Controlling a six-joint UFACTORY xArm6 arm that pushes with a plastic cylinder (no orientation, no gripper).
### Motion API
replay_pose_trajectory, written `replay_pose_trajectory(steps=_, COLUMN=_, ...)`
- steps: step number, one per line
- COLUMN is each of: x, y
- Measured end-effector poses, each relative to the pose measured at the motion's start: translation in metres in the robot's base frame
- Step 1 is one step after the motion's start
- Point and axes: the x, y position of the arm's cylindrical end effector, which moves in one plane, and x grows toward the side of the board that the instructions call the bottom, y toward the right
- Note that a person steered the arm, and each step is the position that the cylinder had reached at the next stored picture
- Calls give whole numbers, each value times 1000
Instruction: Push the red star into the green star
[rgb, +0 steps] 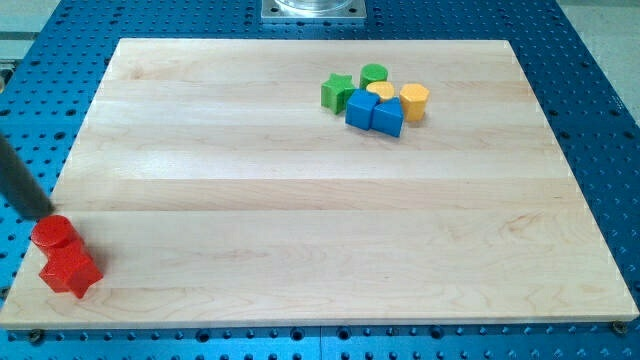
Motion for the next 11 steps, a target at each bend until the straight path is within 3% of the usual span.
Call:
replay_pose_trajectory(steps=1, x=66, y=0)
replay_pose_trajectory(steps=2, x=96, y=7)
replay_pose_trajectory(steps=3, x=85, y=67)
replay_pose_trajectory(steps=5, x=-33, y=97)
replay_pose_trajectory(steps=6, x=-95, y=178)
replay_pose_trajectory(steps=8, x=-86, y=255)
replay_pose_trajectory(steps=9, x=-137, y=274)
replay_pose_trajectory(steps=10, x=-159, y=285)
replay_pose_trajectory(steps=11, x=-117, y=279)
